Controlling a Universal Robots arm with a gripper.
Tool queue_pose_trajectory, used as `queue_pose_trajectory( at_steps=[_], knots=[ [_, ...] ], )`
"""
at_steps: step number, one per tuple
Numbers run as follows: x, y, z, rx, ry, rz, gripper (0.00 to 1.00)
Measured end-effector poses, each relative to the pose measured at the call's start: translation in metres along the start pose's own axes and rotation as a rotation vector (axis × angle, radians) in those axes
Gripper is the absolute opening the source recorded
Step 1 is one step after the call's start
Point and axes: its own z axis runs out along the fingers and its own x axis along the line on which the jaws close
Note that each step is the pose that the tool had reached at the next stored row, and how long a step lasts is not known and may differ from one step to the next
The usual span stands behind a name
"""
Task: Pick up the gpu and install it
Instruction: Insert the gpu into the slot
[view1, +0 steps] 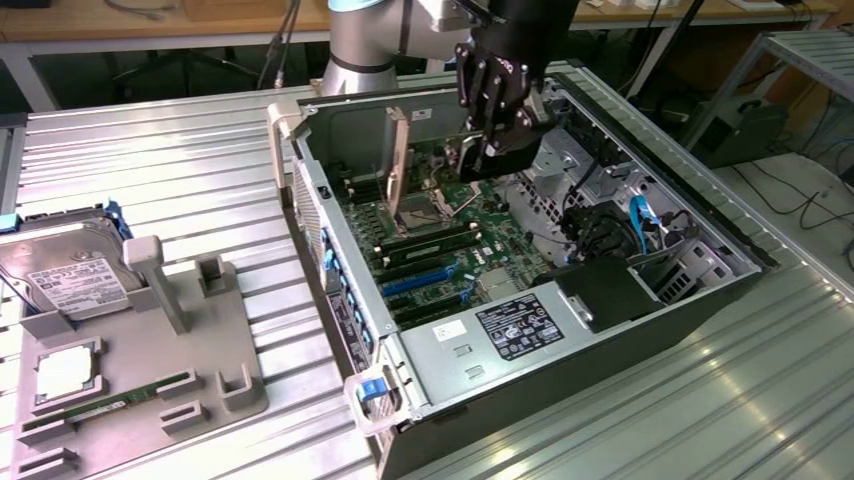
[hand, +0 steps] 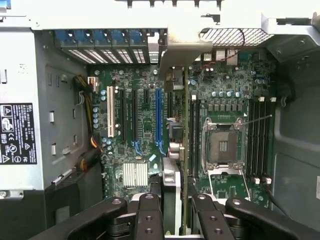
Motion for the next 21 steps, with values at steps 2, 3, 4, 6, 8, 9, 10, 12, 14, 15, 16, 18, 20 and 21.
queue_pose_trajectory(
  at_steps=[2,3,4,6,8,9,10,12,14,15,16,18,20,21],
  knots=[
    [0.0,0.0001,0.0037,-0.0001,0.0001,0.0,0.28],
    [0.0,0.0002,0.0054,0.0,0.0001,0.0,0.28],
    [0.0,0.0003,0.0073,0.0,0.0,0.0,0.28],
    [0.0,0.0016,0.0098,0.0,0.0,0.0,0.28],
    [0.0,0.0051,0.0109,0.0,0.0,0.0,0.28],
    [0.0,0.0078,0.0117,0.0,0.0,0.0,0.28],
    [0.0,0.0095,0.0126,0.0001,0.0,0.0,0.28],
    [0.0,0.0119,0.0146,0.0,0.0001,0.0,0.28],
    [0.0,0.0134,0.0171,0.0,0.0,0.0,0.28],
    [0.0,0.0138,0.0186,0.0,0.0,0.0,0.28],
    [0.0,0.0138,0.0197,-0.0001,0.0001,0.0,0.28],
    [0.003,0.0138,0.0201,0.0,0.0,0.0,0.28],
    [0.004,0.0144,0.0217,0.0001,-0.0002,0.0,0.28],
    [0.004,0.0155,0.0229,0.0,0.0,0.0,0.28]
  ],
)
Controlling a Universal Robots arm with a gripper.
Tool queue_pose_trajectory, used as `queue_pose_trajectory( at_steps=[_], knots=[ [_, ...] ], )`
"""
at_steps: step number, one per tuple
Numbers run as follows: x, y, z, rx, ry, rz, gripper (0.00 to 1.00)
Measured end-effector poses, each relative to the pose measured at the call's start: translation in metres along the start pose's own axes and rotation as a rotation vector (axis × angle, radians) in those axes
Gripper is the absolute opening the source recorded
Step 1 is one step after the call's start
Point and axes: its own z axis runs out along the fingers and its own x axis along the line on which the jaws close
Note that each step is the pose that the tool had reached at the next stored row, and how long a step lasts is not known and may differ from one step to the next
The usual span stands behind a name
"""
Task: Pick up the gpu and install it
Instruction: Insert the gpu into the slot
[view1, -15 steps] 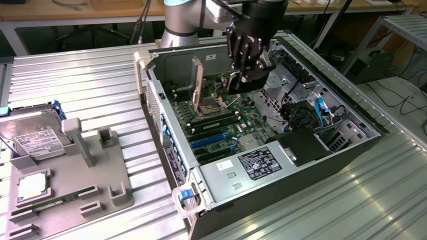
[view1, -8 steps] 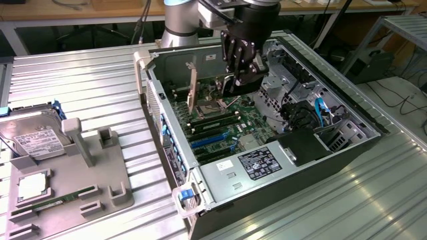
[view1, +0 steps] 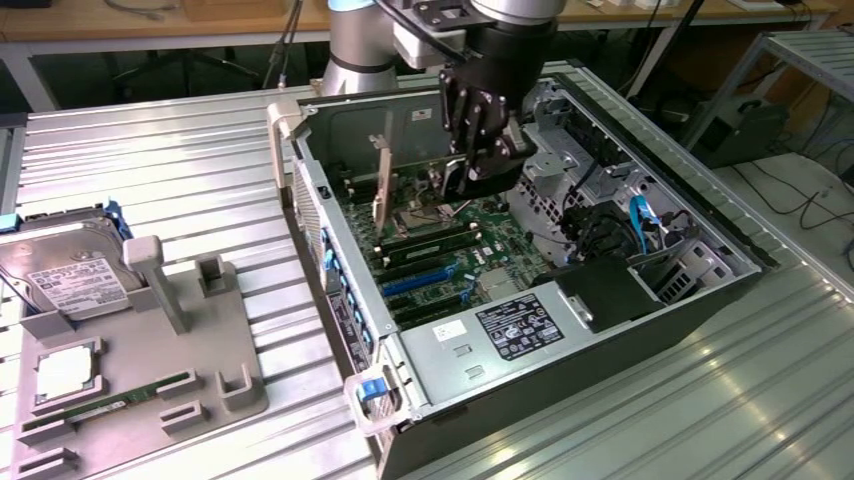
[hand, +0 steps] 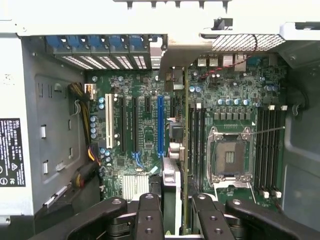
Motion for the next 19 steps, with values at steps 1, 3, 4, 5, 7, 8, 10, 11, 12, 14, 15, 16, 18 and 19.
queue_pose_trajectory(
  at_steps=[1,3,4,5,7,8,10,11,12,14,15,16,18,19],
  knots=[
    [0.0,0.0016,0.0015,0.0,0.0001,0.0,0.28],
    [0.0,0.0052,0.0054,0.0,-0.0001,0.0,0.28],
    [0.0,0.0066,0.0072,0.0,0.0,0.0,0.28],
    [0.0,0.0074,0.009,0.0001,0.0,0.002,0.28],
    [0.0,0.0076,0.0126,0.0001,0.0003,0.023,0.28],
    [0.0,0.0076,0.0144,0.0,0.0007,0.038,0.28],
    [0.0,0.008,0.018,0.0001,0.0009,0.051,0.28],
    [0.0,0.0082,0.0197,0.0001,0.0009,0.052,0.28],
    [0.0,0.0083,0.0216,0.0001,0.0009,0.052,0.28],
    [0.0,0.0088,0.0251,0.0001,0.0009,0.052,0.28],
    [0.0,0.009,0.0275,0.0002,0.0009,0.052,0.28],
    [0.0,0.0092,0.0293,0.0001,0.0009,0.052,0.28],
    [0.0,0.0093,0.0335,0.0001,0.001,0.051,0.28],
    [0.0,0.0094,0.0356,0.0001,0.001,0.049,0.28]
  ],
)
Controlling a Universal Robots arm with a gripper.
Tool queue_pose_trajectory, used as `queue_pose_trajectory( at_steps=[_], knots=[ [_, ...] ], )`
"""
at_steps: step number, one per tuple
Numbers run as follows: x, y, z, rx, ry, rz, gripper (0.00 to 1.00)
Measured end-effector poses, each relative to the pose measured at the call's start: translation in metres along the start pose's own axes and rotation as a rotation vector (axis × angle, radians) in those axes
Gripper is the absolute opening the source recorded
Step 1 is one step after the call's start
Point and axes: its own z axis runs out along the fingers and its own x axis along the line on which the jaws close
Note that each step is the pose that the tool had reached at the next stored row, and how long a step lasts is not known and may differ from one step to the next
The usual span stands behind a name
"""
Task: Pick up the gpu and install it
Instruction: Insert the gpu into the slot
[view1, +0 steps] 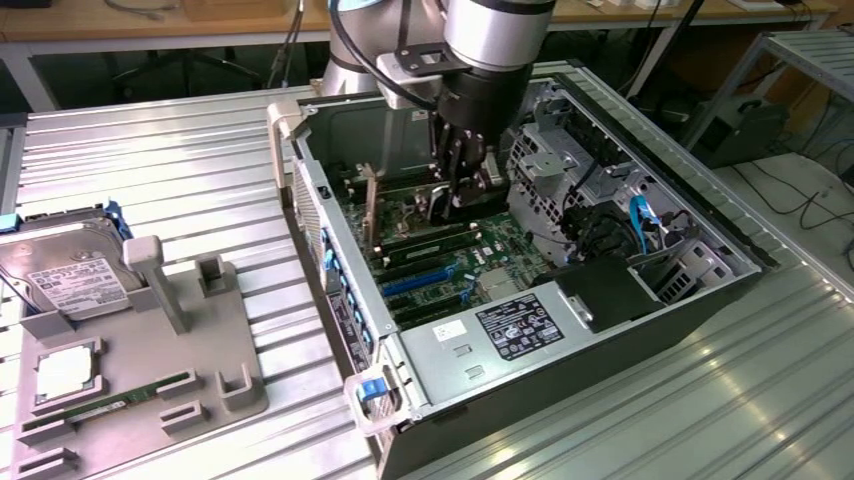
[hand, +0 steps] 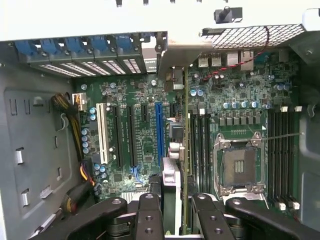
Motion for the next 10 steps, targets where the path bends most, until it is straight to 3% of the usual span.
queue_pose_trajectory(
  at_steps=[7,10],
  knots=[
    [0.0003,0.0007,0.0102,-0.0002,-0.0025,-0.025,0.28],
    [0.0071,0.0005,0.0108,-0.0003,-0.0024,-0.025,0.28]
  ],
)
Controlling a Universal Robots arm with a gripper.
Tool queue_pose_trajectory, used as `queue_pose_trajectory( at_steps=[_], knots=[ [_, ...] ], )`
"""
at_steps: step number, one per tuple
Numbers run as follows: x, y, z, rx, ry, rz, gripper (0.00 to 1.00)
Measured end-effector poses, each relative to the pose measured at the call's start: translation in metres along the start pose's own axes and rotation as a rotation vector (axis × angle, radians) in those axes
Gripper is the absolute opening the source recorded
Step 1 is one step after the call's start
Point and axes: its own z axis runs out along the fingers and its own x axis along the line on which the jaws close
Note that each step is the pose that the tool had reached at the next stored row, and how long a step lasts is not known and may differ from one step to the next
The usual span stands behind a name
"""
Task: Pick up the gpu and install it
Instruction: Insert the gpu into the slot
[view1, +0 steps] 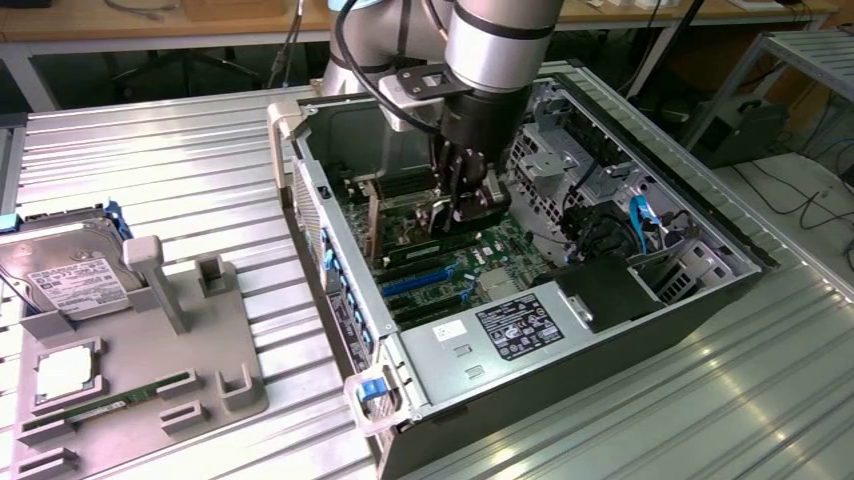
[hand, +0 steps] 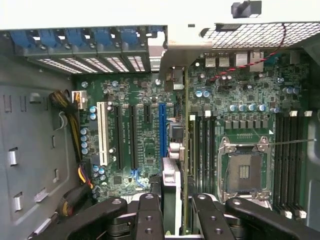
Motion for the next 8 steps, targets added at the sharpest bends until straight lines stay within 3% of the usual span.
queue_pose_trajectory(
  at_steps=[8],
  knots=[
    [0.0045,0.001,0.0095,0.0,-0.0002,-0.01,0.28]
  ],
)
